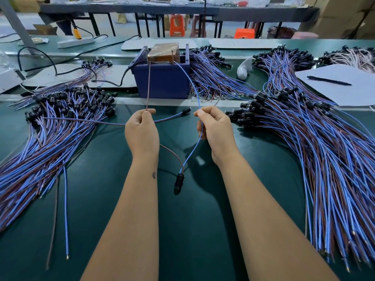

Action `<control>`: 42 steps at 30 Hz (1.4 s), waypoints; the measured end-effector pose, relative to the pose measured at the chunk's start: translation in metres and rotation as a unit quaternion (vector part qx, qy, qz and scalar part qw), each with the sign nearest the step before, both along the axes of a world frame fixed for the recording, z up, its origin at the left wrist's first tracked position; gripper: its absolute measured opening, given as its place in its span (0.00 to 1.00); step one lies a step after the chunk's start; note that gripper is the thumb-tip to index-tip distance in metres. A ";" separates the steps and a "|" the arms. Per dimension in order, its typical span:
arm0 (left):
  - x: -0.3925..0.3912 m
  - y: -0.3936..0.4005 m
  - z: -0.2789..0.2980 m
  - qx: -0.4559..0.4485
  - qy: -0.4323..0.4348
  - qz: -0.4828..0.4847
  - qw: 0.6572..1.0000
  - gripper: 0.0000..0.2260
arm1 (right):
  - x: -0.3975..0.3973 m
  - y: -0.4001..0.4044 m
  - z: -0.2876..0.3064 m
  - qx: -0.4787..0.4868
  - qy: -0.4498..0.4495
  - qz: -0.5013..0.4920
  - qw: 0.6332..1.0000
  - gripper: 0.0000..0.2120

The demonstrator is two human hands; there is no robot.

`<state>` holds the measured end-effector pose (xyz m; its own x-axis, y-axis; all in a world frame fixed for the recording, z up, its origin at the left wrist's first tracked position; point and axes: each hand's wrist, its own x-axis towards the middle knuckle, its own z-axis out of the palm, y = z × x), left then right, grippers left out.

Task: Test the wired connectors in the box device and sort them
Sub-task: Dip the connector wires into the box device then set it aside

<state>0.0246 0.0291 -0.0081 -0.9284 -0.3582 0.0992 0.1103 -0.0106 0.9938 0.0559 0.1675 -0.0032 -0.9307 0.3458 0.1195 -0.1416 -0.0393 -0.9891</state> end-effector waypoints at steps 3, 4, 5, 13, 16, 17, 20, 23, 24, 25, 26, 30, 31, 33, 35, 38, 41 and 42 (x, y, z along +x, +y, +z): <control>-0.001 0.000 0.000 -0.003 -0.001 0.005 1.000 0.13 | 0.000 0.000 0.000 0.000 0.000 0.000 1.000 0.09; -0.001 0.000 0.000 -0.003 -0.001 0.007 1.000 0.13 | 0.000 0.000 0.000 0.000 0.000 0.001 1.000 0.09; -0.001 -0.001 0.000 -0.001 -0.001 0.009 1.000 0.13 | 0.000 0.000 0.000 0.001 0.001 0.002 1.000 0.09; -0.004 -0.001 0.000 0.001 -0.004 0.014 1.000 0.13 | 0.000 0.000 0.001 0.002 -0.005 0.001 1.000 0.10; -0.005 -0.001 -0.001 -0.001 -0.006 0.010 1.000 0.13 | 0.001 0.000 0.001 0.003 -0.004 0.003 1.000 0.09; -0.005 -0.001 -0.001 -0.003 -0.007 0.008 1.000 0.13 | 0.001 0.000 0.001 0.004 -0.004 0.003 1.000 0.09; -0.005 0.000 -0.002 -0.006 -0.006 0.005 1.000 0.13 | 0.001 0.000 0.001 0.007 -0.007 0.003 1.000 0.09; -0.005 -0.001 -0.002 -0.004 -0.007 0.005 1.000 0.13 | 0.001 0.000 0.001 0.010 -0.008 0.003 1.000 0.08; -0.006 -0.002 -0.002 -0.003 -0.008 0.005 1.000 0.13 | 0.002 0.000 0.001 0.011 -0.009 0.003 1.000 0.08; -0.006 -0.002 -0.003 -0.001 -0.009 0.004 1.000 0.13 | 0.002 0.000 0.001 0.012 -0.009 0.004 1.000 0.08; -0.006 -0.002 -0.003 0.002 -0.010 0.004 1.000 0.13 | 0.002 0.000 0.001 0.012 -0.008 0.004 1.000 0.09; -0.007 -0.003 -0.002 0.005 -0.009 0.007 1.000 0.13 | 0.002 0.000 0.001 0.013 -0.005 0.007 1.000 0.09; -0.007 -0.004 -0.001 0.007 -0.012 0.006 1.000 0.13 | 0.002 0.000 0.001 0.015 -0.005 0.008 1.000 0.09; -0.007 -0.004 -0.002 0.012 -0.014 0.005 1.000 0.13 | 0.002 0.000 0.001 0.021 -0.008 0.007 1.000 0.08; -0.007 -0.004 -0.002 0.012 -0.013 0.003 1.000 0.13 | 0.002 0.000 0.001 0.027 -0.011 0.006 1.000 0.08; -0.008 -0.004 -0.002 0.018 -0.012 0.005 1.000 0.13 | 0.001 0.000 0.001 0.025 -0.011 0.005 1.000 0.09; -0.008 -0.004 -0.001 0.026 -0.013 0.004 1.000 0.13 | 0.001 -0.001 0.001 0.026 -0.011 0.002 1.000 0.09; -0.008 -0.004 -0.002 0.026 -0.013 0.004 1.000 0.13 | 0.001 0.000 0.001 0.028 -0.012 0.002 1.000 0.09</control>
<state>0.0165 0.0252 -0.0098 -0.9276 -0.3692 0.0565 0.0849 -0.0611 0.9945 0.0572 0.1671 -0.0025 -0.9351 0.3346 0.1168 -0.1184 0.0156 -0.9928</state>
